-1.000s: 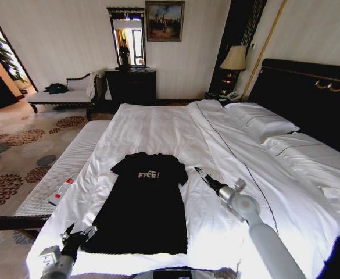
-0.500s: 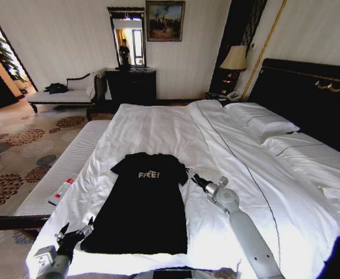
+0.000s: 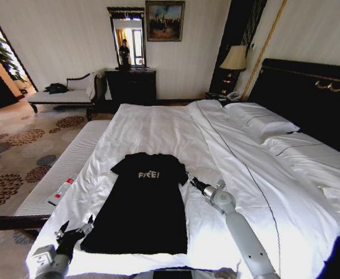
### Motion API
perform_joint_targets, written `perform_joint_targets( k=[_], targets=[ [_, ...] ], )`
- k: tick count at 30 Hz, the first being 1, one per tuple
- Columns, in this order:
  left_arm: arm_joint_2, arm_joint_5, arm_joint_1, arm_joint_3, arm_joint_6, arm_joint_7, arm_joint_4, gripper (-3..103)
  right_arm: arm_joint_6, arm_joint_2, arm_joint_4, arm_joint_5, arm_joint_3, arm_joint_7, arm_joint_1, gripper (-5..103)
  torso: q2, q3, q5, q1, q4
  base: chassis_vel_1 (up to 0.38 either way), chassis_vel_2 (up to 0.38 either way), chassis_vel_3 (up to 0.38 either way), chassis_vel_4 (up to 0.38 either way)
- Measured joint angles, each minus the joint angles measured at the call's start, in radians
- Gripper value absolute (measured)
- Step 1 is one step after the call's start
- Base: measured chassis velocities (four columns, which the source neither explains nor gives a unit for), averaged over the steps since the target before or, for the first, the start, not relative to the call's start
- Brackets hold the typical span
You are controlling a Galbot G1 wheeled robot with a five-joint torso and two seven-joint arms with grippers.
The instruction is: Fold the clothes on the bed.
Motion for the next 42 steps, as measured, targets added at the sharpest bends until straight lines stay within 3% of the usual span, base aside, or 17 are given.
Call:
perform_joint_targets(
  k=[14, 16, 18, 24, 27, 31, 32, 34, 36, 42],
  targets=[
    [-0.001, 0.003, -0.002, 0.002, -0.001, 0.000, -0.009, 100, 0.005, 0.035, -0.060, -0.024, -0.042, 0.008, 0.069, 103, 0.000, 0.000, 0.0000, 0.000, 0.0003, 0.000, 0.000, 0.000, 0.000],
    [0.003, -0.014, -0.014, -0.007, 0.002, -0.002, -0.011, 100, 0.009, 0.036, -0.064, -0.028, -0.045, 0.006, 0.070, 95, 0.000, 0.000, -0.0001, 0.000, 0.0002, 0.000, 0.000, 0.000, 0.000],
    [0.007, -0.024, -0.019, -0.010, 0.005, -0.005, -0.012, 100, 0.012, 0.037, -0.066, -0.030, -0.046, 0.005, 0.071, 95, 0.000, 0.000, 0.0000, 0.000, 0.0001, 0.000, 0.000, 0.000, 0.000],
    [0.031, -0.044, -0.033, -0.013, 0.013, -0.017, -0.016, 103, 0.033, 0.047, -0.095, -0.044, -0.050, -0.002, 0.094, 69, 0.000, 0.000, 0.0000, 0.000, 0.0002, 0.000, 0.000, 0.000, 0.000],
    [0.034, -0.045, -0.033, -0.015, 0.014, -0.018, -0.016, 100, 0.038, 0.047, -0.103, -0.047, -0.051, -0.006, 0.100, 63, 0.000, 0.000, 0.0000, 0.000, 0.0002, 0.000, 0.000, 0.000, 0.000],
    [0.036, -0.053, -0.034, -0.019, 0.014, -0.018, -0.013, 99, 0.042, 0.043, -0.120, -0.052, -0.051, -0.013, 0.109, 42, 0.000, 0.000, 0.0000, 0.000, 0.0002, 0.000, 0.000, 0.000, 0.000],
    [0.036, -0.053, -0.034, -0.019, 0.014, -0.018, -0.013, 99, 0.042, 0.043, -0.120, -0.052, -0.051, -0.013, 0.109, 42, 0.000, 0.000, 0.0000, 0.000, 0.0002, 0.000, 0.000, 0.000, 0.000],
    [0.038, -0.055, -0.035, -0.018, 0.015, -0.018, -0.013, 99, 0.043, 0.041, -0.132, -0.055, -0.051, -0.018, 0.114, 31, 0.000, 0.000, 0.0000, 0.000, 0.0002, 0.000, 0.000, 0.000, 0.000],
    [0.039, -0.055, -0.036, -0.018, 0.015, -0.018, -0.013, 99, 0.044, 0.041, -0.136, -0.056, -0.051, -0.020, 0.117, 31, 0.000, 0.000, 0.0000, 0.000, 0.0001, 0.000, 0.000, 0.000, 0.000],
    [0.041, -0.058, -0.032, -0.022, 0.015, -0.019, -0.018, 99, 0.049, 0.038, -0.143, -0.064, -0.054, -0.024, 0.122, 4, 0.000, 0.000, 0.0000, 0.000, 0.0002, 0.000, 0.000, 0.000, 0.000]
  ],
)
